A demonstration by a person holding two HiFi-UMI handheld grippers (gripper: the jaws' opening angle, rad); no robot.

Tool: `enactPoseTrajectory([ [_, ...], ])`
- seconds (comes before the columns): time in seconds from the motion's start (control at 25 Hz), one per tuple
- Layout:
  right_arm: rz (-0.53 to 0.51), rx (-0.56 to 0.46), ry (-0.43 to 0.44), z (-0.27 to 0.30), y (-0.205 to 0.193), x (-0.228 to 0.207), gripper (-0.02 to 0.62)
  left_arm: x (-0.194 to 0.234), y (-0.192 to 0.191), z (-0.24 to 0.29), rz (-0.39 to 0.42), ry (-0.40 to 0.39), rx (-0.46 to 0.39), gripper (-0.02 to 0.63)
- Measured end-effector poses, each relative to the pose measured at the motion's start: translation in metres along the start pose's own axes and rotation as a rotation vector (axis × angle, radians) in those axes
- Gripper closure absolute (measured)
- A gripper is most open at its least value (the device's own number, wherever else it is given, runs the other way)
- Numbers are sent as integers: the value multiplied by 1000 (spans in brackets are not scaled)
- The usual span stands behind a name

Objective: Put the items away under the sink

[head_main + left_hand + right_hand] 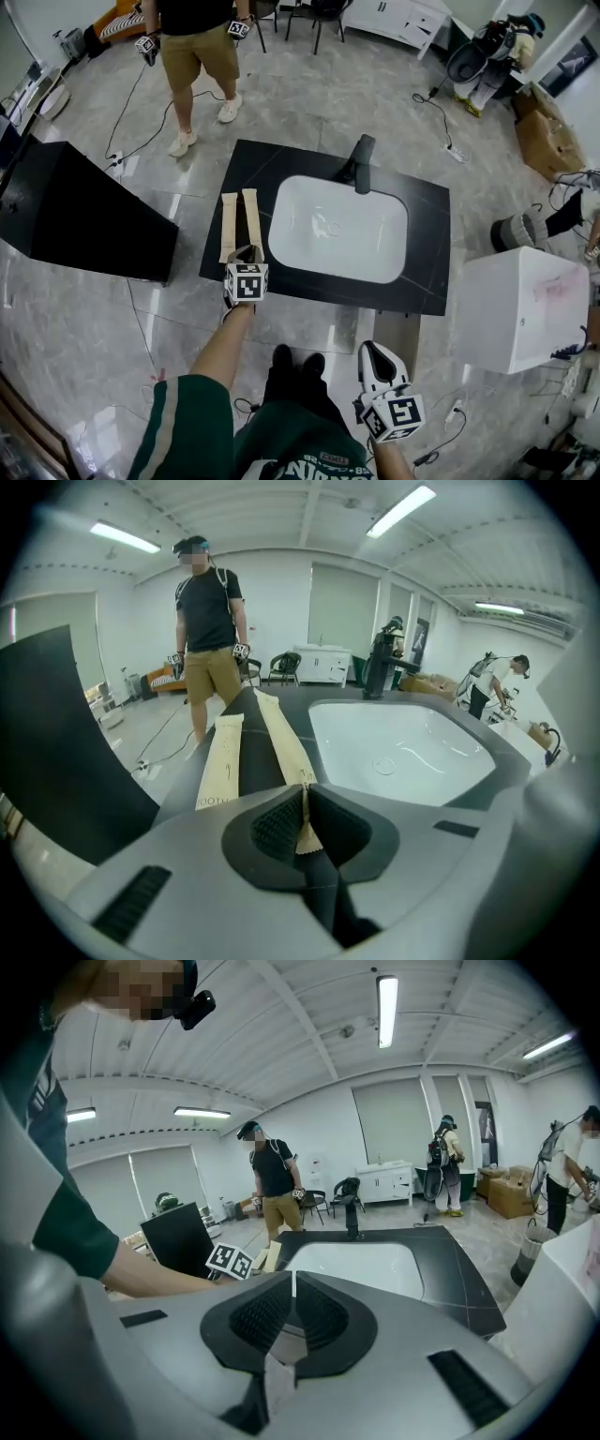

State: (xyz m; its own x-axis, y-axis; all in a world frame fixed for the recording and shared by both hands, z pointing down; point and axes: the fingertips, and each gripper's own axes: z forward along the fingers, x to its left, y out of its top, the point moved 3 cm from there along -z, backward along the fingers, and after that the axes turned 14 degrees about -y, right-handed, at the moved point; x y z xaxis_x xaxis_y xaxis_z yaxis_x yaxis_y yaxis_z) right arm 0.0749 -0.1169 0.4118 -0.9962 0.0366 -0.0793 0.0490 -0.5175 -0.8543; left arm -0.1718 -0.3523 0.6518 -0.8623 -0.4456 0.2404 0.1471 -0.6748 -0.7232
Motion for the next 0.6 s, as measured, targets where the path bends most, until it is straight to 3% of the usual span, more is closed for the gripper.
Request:
enactPoseTrajectory([
  [0.6,0,-72,-9,-28,8,4,552,-76,62,-71,207,-131,-232,591],
])
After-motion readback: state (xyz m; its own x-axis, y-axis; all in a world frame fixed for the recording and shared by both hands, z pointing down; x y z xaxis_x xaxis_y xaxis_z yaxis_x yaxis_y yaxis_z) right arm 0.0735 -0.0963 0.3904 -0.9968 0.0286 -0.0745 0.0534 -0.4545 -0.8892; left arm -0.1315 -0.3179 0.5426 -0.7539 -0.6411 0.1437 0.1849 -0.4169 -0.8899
